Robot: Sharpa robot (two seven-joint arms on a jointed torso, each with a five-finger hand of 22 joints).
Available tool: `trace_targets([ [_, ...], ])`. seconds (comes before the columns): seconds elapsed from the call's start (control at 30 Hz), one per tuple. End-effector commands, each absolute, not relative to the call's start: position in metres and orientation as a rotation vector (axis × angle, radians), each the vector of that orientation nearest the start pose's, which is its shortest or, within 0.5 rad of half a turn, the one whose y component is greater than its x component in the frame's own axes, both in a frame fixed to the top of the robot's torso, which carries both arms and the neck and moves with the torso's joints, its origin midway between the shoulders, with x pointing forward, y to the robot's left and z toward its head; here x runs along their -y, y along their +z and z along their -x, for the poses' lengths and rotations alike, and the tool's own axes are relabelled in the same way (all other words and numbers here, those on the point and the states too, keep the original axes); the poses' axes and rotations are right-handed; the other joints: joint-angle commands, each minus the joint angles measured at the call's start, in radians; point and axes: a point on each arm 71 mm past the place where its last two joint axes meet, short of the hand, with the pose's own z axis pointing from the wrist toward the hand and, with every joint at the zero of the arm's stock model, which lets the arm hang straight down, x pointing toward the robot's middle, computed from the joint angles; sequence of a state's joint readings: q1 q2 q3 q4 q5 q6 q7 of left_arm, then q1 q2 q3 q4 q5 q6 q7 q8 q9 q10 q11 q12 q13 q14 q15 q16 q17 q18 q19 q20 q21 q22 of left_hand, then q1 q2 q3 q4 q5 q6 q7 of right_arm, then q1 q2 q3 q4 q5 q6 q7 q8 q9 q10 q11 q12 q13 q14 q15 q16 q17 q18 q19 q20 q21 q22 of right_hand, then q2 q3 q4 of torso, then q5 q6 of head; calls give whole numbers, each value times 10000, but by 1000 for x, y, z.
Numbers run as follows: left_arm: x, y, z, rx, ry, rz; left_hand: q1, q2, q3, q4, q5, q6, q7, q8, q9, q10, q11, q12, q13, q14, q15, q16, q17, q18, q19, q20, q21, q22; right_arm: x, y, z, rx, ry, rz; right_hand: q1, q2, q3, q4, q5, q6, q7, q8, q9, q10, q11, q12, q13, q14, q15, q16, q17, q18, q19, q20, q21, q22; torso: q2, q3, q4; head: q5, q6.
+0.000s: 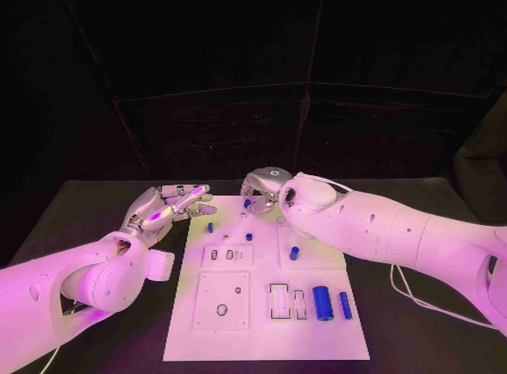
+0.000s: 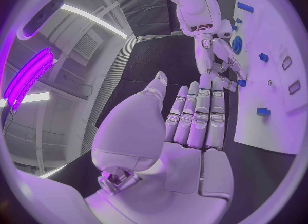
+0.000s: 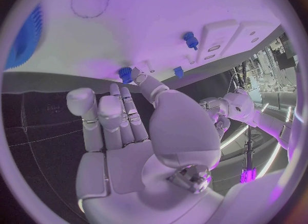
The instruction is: Assemble the parts on the task board
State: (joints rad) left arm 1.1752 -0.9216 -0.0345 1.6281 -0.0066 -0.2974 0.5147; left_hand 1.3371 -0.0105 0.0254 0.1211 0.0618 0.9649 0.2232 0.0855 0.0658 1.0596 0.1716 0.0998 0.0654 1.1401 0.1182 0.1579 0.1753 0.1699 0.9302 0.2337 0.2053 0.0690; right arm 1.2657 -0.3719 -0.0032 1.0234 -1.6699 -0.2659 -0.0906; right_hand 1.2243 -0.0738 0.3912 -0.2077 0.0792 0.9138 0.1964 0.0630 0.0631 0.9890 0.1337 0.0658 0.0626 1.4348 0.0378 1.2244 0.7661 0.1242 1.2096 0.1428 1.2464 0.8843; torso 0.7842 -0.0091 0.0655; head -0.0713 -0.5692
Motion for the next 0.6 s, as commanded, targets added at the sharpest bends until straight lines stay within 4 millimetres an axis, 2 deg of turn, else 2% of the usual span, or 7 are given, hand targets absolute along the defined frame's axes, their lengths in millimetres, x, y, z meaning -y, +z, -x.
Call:
trace_targets([
  [0.03, -217, -170, -466, -13337, -16640, 10451, -50, 40, 3, -50, -66, -16, 50, -69, -12, -85, 6, -60, -12, 4, 43, -70, 14, 143, 45, 37, -37, -11, 89, -157, -569, -15092, 4939, 3746, 73, -29, -128, 47, 10, -82, 14, -13, 18, -113, 8, 65, 16, -8, 30, -47, -67, 113, -64, 12, -51, -62, 2, 7, -13, 5, 3],
  [0.13, -217, -170, -466, -13345, -16637, 10455, -54, 40, -2, -54, -69, -22, 53, -75, -12, -92, 9, -67, -12, 0, 46, -78, 16, 143, 42, 40, -44, -13, 91, -156, -567, -14964, 5031, 3756, 113, -33, -262, 118, 67, -63, 0, 8, 31, -95, -3, 139, 27, 0, 23, -57, -77, 114, -54, 16, -58, -70, 5, 11, -8, 17, 4],
  [0.33, -220, -170, -466, -13334, -16595, 10468, -54, 40, -2, -54, -69, -22, 53, -75, -12, -92, 9, -67, -12, 0, 46, -78, 16, 143, 42, 40, -44, -13, 107, -150, -559, -14580, 5442, 3364, 219, 51, -486, 307, 342, 232, -100, 80, 69, 355, -118, 496, 62, 67, -63, 3, 34, 102, 35, -42, -14, -8, -13, 15, -50, 10, 46],
  [0.47, -222, -170, -466, -13331, -16592, 10469, -57, 42, -5, -59, -71, -25, 55, -79, -12, -97, 11, -73, -12, -3, 48, -86, 18, 143, 40, 42, -50, -15, 134, -144, -554, -14642, 5814, 2355, 125, 74, -547, 504, 580, 543, -182, 162, 96, 1618, -343, 1167, 269, 280, -227, 427, 827, 25, 334, -173, 253, 444, -28, 15, -98, 5, 69],
  [0.5, -222, -170, -466, -13336, -16596, 10469, -57, 43, -5, -59, -71, -25, 55, -80, -12, -97, 11, -73, -12, -3, 48, -87, 18, 143, 40, 42, -51, -15, 145, -142, -553, -14865, 5856, 1907, 37, -45, -653, 579, 759, 560, -251, 136, 83, 2267, -476, 1525, 432, 363, -328, 612, 1158, -21, 492, -260, 400, 692, -32, 22, -113, -2, 77],
  [0.6, -222, -170, -466, -13342, -16602, 10470, -57, 46, -5, -61, -71, -22, 53, -79, -11, -94, 10, -72, -11, -3, 48, -89, 19, 144, 40, 43, -53, -16, 167, -140, -553, -15449, 5865, 1063, -224, -423, -1161, 812, 1004, 376, -450, 37, 43, 3261, -720, 2325, 935, 453, -549, 870, 1591, -86, 714, -469, 609, 1031, -41, 28, -146, -4, 96],
])
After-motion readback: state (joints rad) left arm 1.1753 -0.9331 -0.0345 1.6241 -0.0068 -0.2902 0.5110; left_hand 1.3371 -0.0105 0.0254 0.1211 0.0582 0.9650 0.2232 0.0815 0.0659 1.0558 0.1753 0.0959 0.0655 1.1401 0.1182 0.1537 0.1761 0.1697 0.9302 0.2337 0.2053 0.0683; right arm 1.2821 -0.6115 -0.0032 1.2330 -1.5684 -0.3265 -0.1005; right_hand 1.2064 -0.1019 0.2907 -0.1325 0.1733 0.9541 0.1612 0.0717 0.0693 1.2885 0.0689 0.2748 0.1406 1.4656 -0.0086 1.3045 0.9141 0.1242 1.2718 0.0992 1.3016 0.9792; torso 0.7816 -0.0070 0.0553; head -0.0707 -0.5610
